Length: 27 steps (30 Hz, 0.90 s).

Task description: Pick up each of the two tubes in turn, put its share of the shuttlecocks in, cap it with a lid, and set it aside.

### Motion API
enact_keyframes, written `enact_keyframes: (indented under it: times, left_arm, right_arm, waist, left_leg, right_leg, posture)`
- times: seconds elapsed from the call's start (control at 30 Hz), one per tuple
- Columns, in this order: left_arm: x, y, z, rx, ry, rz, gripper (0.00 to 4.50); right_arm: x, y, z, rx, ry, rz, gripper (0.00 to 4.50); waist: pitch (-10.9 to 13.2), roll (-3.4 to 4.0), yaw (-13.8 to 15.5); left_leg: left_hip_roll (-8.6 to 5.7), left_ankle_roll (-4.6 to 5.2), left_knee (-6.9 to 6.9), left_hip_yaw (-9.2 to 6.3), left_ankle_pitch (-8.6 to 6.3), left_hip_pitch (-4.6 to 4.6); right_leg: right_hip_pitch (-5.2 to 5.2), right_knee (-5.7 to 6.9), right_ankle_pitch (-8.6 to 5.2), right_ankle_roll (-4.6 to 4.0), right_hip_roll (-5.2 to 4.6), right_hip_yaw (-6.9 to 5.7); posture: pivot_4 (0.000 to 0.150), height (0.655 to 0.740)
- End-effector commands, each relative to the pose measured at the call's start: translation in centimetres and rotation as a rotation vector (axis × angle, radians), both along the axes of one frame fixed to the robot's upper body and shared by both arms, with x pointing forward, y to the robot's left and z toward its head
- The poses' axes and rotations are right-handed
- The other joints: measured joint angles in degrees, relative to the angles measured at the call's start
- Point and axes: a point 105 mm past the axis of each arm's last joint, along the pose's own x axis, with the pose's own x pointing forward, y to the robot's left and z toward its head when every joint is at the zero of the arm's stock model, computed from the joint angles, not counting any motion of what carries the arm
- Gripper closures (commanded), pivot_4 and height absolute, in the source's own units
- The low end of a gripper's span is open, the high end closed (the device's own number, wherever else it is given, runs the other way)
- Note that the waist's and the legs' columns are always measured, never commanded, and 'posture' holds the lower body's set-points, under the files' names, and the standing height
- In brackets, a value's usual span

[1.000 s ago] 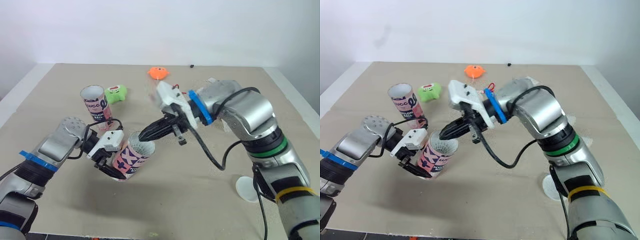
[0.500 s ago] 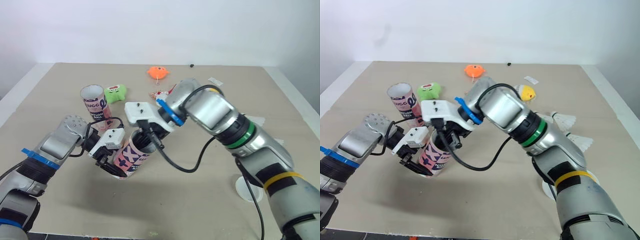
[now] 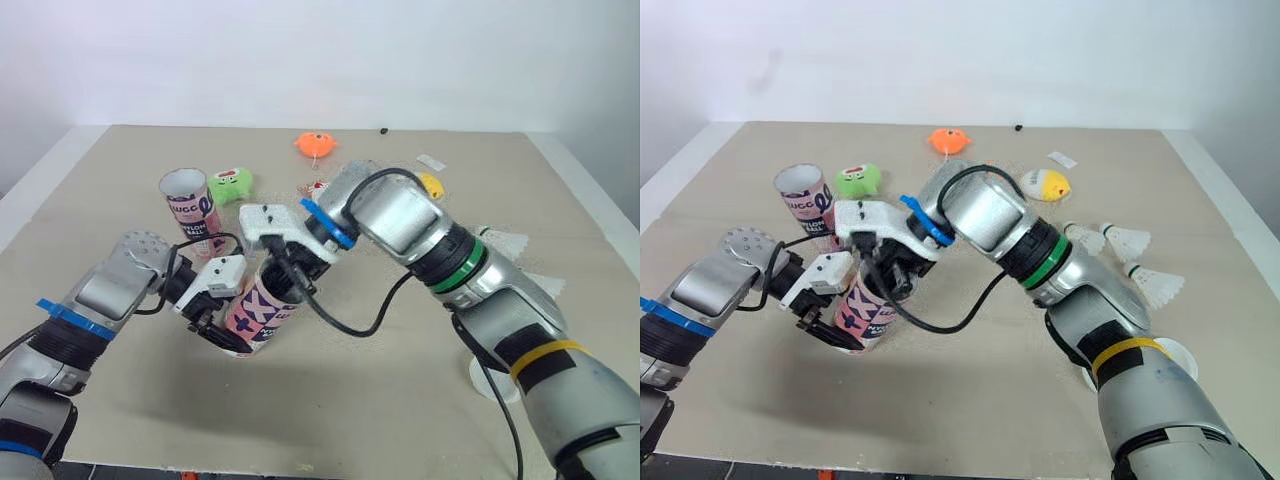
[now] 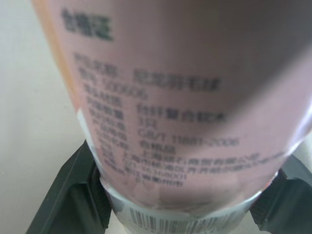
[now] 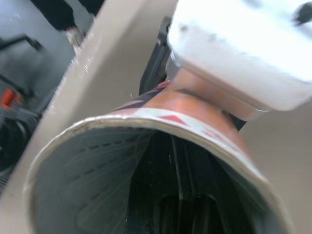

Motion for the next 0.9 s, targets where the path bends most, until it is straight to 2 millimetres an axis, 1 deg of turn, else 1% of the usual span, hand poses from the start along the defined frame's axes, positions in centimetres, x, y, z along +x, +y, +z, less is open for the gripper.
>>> enact_keyframes:
  times: [0.03, 0.1, 0.27, 0.37, 0.43, 0.47, 0.53, 0.63, 0.7, 0.73, 0.83, 0.9]
  left_arm:
    - [-0.1, -0.5, 0.2, -0.027, -0.016, -0.007, 1.57]
    - [-0.2, -0.6, 0.2, -0.035, -0.017, -0.011, 1.57]
    - [-0.3, -0.9, 0.2, -0.049, -0.028, -0.021, 1.57]
    - [-0.4, -1.6, 0.5, -0.101, -0.058, -0.029, 1.57]
    - [-0.7, -2.3, 0.9, -0.166, -0.084, -0.047, 1.57]
    - [-0.9, -2.7, 1.2, -0.203, -0.097, -0.056, 1.57]
    - [-1.0, -3.2, 1.6, -0.261, -0.118, -0.065, 1.57]
    - [-1.6, -4.6, 2.3, -0.390, -0.135, -0.091, 1.57]
    - [-1.8, -5.7, 2.5, -0.467, -0.140, -0.104, 1.57]
    - [-1.8, -6.1, 2.4, -0.491, -0.148, -0.109, 1.57]
    - [-1.4, -7.1, 1.4, -0.523, -0.166, -0.124, 1.57]
    - [-0.9, -7.9, 0.5, -0.533, -0.181, -0.128, 1.57]
  right_arm:
    - [-1.2, -2.8, 3.0, 0.083, 0.036, 0.037, 4.45]
    - [-1.1, -4.5, 3.3, 0.106, 0.053, -0.010, 4.45]
    - [-0.5, -6.5, 4.2, 0.158, 0.033, -0.118, 4.45]
    - [0.0, -9.3, 5.6, 0.255, -0.018, -0.245, 4.45]
    - [-0.2, -11.6, 5.8, 0.307, -0.087, -0.329, 4.45]
    - [-0.4, -12.6, 5.7, 0.324, -0.119, -0.376, 4.45]
    - [-0.8, -13.9, 5.4, 0.343, -0.151, -0.447, 4.45]
    - [-2.1, -16.5, 3.8, 0.301, -0.214, -0.590, 4.45]
    - [-3.2, -17.6, 3.2, 0.270, -0.240, -0.659, 4.45]
    - [-3.7, -18.0, 3.0, 0.255, -0.248, -0.682, 4.45]
    - [-4.8, -19.3, 2.2, 0.195, -0.253, -0.763, 4.45]
    - [-5.5, -20.8, 1.6, 0.142, -0.254, -0.836, 4.45]
  waist:
    - [0.03, -0.02, 0.07]
    - [0.03, -0.02, 0.04]
    - [0.24, 0.23, 0.01]
    - [0.25, 0.20, 0.18]
    - [0.26, 0.20, 0.37]
    - [0.26, 0.17, 0.52]
    - [0.30, 0.12, 0.67]
    - [0.31, 0.14, 0.62]
    - [0.32, 0.14, 0.57]
    - [0.34, 0.19, 0.55]
    - [0.38, 0.15, 0.25]
    - [0.40, 0.12, 0.31]
  left_leg:
    - [-0.06, 0.00, 0.01, -0.06, 0.00, -0.06]
    - [-0.09, 0.01, -0.02, -0.05, 0.00, -0.08]
    - [-0.10, 0.03, -0.03, -0.03, 0.01, -0.10]
    - [-0.12, 0.04, -0.03, -0.09, 0.02, -0.14]
    - [-0.18, 0.04, -0.03, -0.18, 0.02, -0.23]
    - [-0.20, 0.05, -0.03, -0.20, 0.02, -0.27]
    - [-0.21, 0.07, -0.03, -0.34, -0.01, -0.44]
    - [-0.23, 0.09, -0.05, -0.27, -0.03, -0.60]
    - [-0.21, 0.09, -0.07, -0.32, -0.03, -0.62]
    - [-0.21, 0.09, -0.06, -0.29, -0.03, -0.59]
    - [-0.20, 0.12, -0.03, -0.21, -0.01, -0.43]
    - [-0.19, 0.24, -0.04, -0.22, 0.09, -0.34]
  right_leg:
    - [0.00, -0.03, -0.02, 0.03, -0.09, -0.07]
    - [0.00, -0.07, -0.04, 0.06, -0.16, -0.10]
    - [-0.02, -0.07, -0.03, 0.06, -0.18, -0.11]
    - [-0.01, -0.08, -0.03, 0.07, -0.19, -0.15]
    - [0.01, -0.18, -0.05, 0.11, -0.26, -0.21]
    - [0.01, -0.22, -0.06, 0.13, -0.30, -0.25]
    - [-0.02, -0.36, -0.07, 0.16, -0.35, -0.39]
    - [-0.23, -0.33, -0.07, 0.15, -0.38, -0.35]
    - [-0.23, -0.34, -0.08, 0.14, -0.36, -0.37]
    - [-0.22, -0.33, -0.08, 0.14, -0.35, -0.34]
    - [-0.07, -0.32, 0.00, 0.11, -0.35, -0.32]
    - [0.06, -0.35, 0.06, 0.10, -0.31, -0.34]
  posture:
    - [0.150, 0.7400]
    - [0.150, 0.7400]
    - [0.150, 0.7400]
    - [0.150, 0.7400]
    - [0.150, 0.7400]
    - [0.150, 0.7400]
    - [0.150, 0.7400]
    - [0.150, 0.7400]
    - [0.150, 0.7400]
    - [0.150, 0.7400]
    - [0.150, 0.7400]
    - [0.150, 0.7400]
